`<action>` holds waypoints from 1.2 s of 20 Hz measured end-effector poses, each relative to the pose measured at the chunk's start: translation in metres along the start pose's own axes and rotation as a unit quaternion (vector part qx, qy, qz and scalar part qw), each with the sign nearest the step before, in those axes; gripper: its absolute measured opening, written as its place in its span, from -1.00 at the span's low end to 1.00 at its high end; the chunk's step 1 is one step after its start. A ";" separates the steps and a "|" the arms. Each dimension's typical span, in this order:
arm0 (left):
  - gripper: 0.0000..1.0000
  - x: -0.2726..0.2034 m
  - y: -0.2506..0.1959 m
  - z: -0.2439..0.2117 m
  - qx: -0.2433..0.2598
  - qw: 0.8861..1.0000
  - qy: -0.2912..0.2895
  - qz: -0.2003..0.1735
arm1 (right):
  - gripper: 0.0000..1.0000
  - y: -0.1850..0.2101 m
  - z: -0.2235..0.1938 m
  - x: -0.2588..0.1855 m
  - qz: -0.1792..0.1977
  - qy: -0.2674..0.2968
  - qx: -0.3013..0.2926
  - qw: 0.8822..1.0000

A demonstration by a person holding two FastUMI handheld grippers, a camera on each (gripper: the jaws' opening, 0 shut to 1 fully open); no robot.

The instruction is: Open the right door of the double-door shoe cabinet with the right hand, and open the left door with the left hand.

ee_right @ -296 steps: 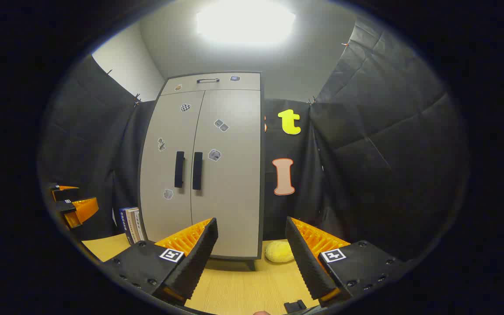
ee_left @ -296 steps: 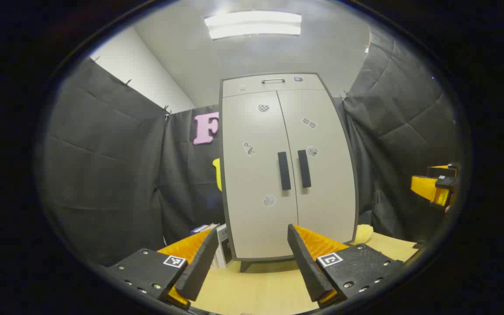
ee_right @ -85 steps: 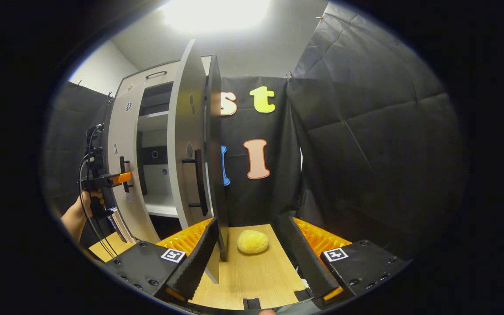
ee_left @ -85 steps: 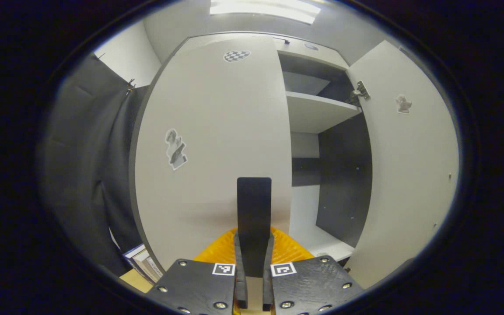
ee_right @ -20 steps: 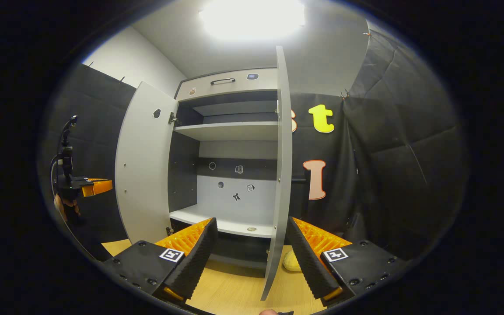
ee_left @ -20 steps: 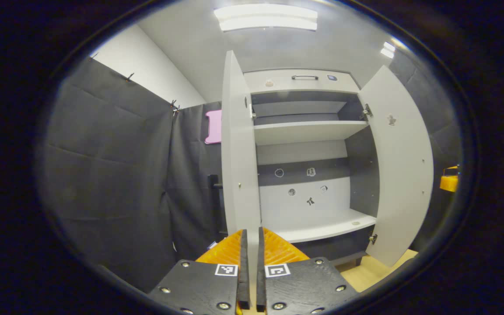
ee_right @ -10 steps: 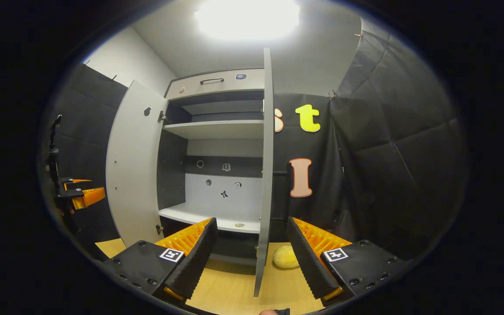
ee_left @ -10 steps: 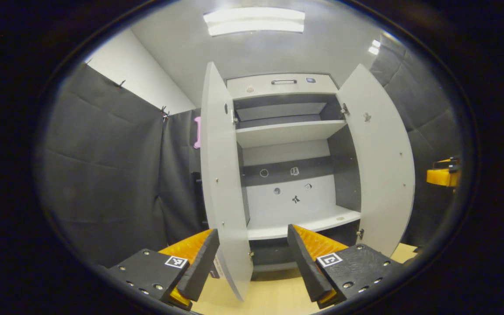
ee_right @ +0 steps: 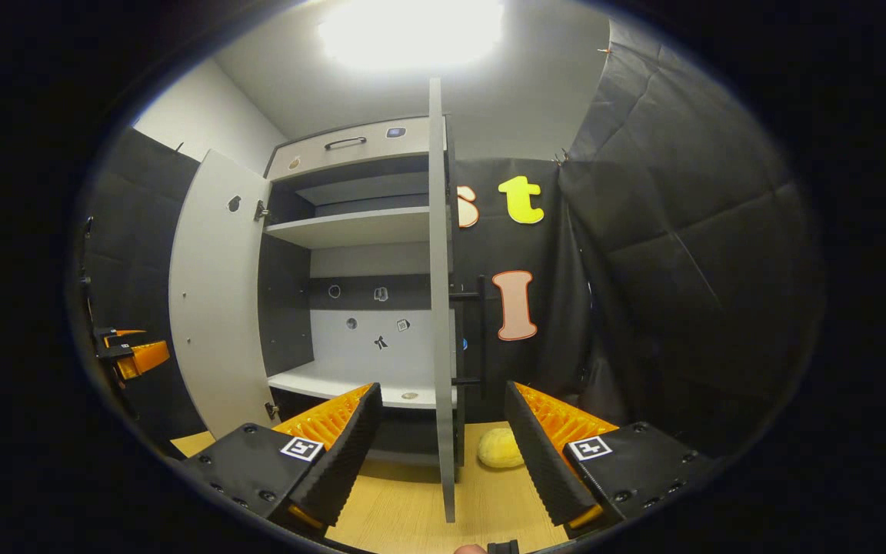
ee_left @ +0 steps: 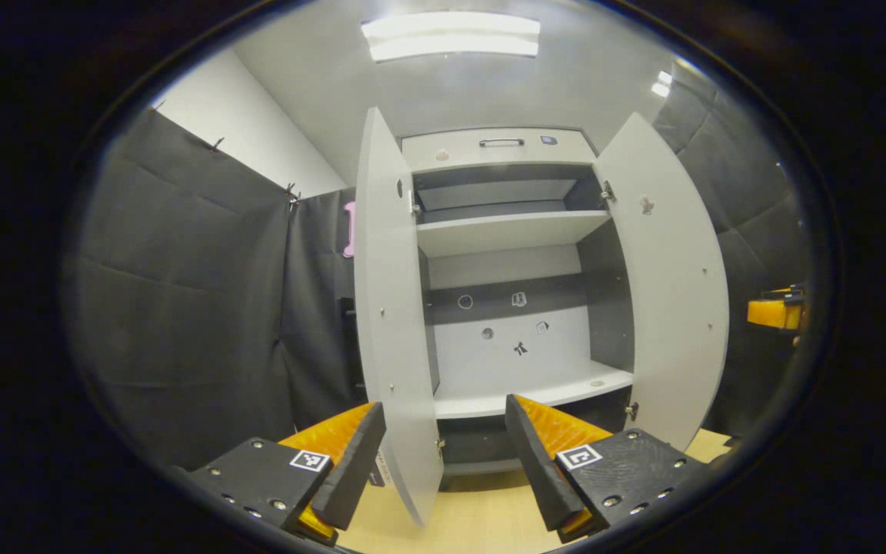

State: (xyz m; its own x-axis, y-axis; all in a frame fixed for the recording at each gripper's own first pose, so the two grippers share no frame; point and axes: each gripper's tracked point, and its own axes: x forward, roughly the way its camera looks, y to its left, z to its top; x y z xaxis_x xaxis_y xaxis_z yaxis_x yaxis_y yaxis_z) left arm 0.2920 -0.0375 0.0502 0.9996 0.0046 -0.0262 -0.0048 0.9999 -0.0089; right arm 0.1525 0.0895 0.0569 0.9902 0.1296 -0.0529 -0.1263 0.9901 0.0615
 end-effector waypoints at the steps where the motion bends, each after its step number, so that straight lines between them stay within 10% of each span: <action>1: 0.82 0.000 0.000 0.000 0.001 1.000 0.000 0.000 | 0.99 0.000 -0.001 0.000 -0.001 0.001 -0.001 1.000; 24: 0.82 0.009 0.002 0.006 0.006 1.000 -0.014 0.000 | 0.99 -0.006 0.000 0.012 -0.014 0.002 -0.016 1.000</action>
State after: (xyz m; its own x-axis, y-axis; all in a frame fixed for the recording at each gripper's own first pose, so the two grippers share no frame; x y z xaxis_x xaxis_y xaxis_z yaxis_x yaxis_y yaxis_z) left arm 0.3008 -0.0353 0.0555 1.0000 0.0056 0.0020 -0.0056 1.0000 0.0036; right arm 0.1653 0.0847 0.0560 0.9932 0.1015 -0.0576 -0.1000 0.9946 0.0281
